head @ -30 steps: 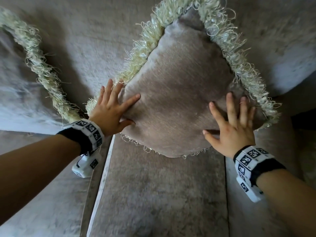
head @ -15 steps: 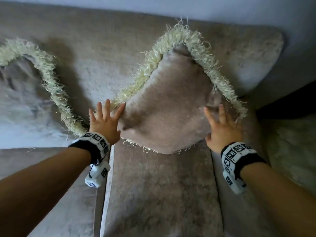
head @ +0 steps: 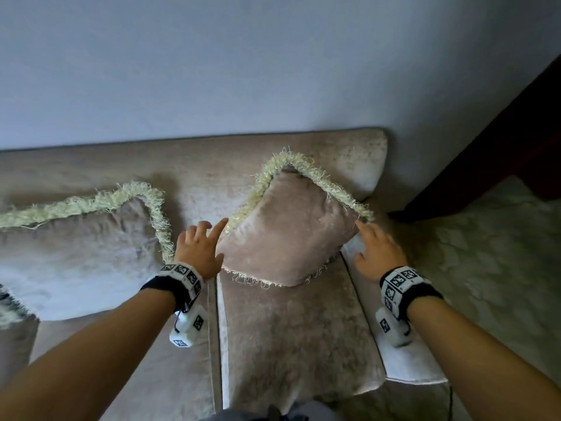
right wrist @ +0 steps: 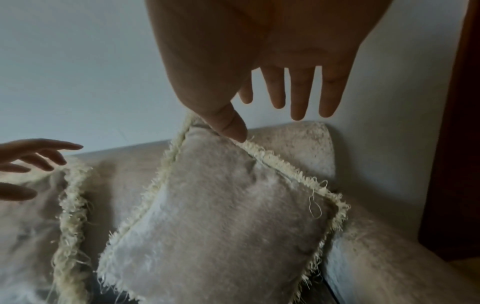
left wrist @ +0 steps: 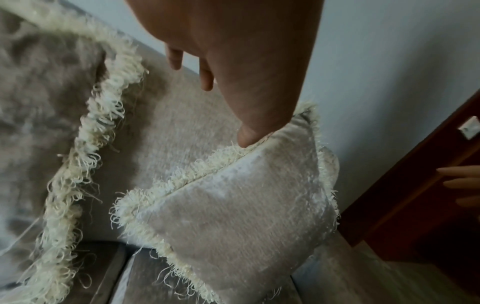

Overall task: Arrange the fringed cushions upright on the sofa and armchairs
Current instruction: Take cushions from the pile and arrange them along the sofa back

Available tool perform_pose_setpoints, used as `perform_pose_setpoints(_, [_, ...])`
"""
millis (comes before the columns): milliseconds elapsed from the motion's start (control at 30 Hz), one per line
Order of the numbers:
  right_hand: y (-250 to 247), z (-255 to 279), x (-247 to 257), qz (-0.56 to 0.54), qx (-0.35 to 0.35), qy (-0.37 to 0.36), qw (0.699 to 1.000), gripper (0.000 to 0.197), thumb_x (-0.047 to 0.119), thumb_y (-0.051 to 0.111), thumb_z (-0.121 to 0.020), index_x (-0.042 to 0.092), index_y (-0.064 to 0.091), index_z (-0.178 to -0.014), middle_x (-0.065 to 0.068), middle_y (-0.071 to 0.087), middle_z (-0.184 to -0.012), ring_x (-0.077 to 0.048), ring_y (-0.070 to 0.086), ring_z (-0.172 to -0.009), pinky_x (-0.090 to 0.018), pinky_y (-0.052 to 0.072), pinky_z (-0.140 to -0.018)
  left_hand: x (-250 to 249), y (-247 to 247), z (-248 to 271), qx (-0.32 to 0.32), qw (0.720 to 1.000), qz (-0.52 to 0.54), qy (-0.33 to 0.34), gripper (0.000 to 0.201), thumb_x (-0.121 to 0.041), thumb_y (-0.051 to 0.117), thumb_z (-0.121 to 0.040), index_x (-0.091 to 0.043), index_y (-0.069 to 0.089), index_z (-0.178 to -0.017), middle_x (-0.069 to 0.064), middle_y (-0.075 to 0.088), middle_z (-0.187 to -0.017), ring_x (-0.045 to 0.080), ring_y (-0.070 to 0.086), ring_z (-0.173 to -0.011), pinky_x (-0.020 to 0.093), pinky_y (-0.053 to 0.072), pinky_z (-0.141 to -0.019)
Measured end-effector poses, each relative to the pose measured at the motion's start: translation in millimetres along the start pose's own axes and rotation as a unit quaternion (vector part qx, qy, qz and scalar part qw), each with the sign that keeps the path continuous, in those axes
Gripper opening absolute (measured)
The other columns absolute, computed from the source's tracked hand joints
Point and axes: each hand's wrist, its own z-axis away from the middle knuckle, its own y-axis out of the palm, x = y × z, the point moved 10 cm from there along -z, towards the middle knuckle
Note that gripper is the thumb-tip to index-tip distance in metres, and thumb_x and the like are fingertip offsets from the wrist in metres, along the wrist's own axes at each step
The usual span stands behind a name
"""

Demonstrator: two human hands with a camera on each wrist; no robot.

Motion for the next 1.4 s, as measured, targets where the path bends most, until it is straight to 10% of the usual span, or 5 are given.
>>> perform_pose_setpoints(400, [-7.5, 43.9, 25.6, -0.079, -0.010, -0.101, 0.992, 0.054, 0.031, 0.059, -0.088, 0.025, 0.045, -0.140, -0.005, 0.047, -0.140, -0.029, 0.047, -0.126, -0.045, 0.044, -0.102, 25.9, -41.2, 102.1, -0.012, 0.997, 0.014, -0.068, 0.073, -0.023, 0.060, -0.079, -0.035, 0.030, -0.144, 0.007, 0.044, -0.135, 0.030, 0.040, -0.125, 0.049, 0.035, -0.108])
perform_pose_setpoints(767, [22.4, 96.2, 91.1, -0.079, 0.005, -0.137, 0.987, 0.054, 0.035, 0.058, -0.092, 0.022, 0.044, -0.142, -0.007, 0.046, -0.143, -0.030, 0.042, -0.131, -0.046, 0.040, -0.107, 125.8, -42.1, 200.0, 0.013, 0.989, -0.013, -0.149, 0.078, -0.034, 0.067, -0.080, -0.032, 0.028, -0.147, 0.009, 0.041, -0.136, 0.032, 0.043, -0.121, 0.046, 0.043, -0.099])
perform_pose_setpoints(1400, [74.7, 180.7, 398.7, -0.023, -0.023, -0.194, 0.980, 0.050, 0.041, 0.054, -0.093, 0.025, 0.045, -0.140, -0.003, 0.048, -0.143, -0.028, 0.045, -0.130, -0.047, 0.037, -0.107, 391.9, -23.1, 307.4, 0.000, 0.982, 0.051, -0.180, 0.085, -0.035, 0.062, -0.079, -0.040, 0.014, -0.149, 0.007, 0.036, -0.136, 0.030, 0.038, -0.122, 0.045, 0.041, -0.101])
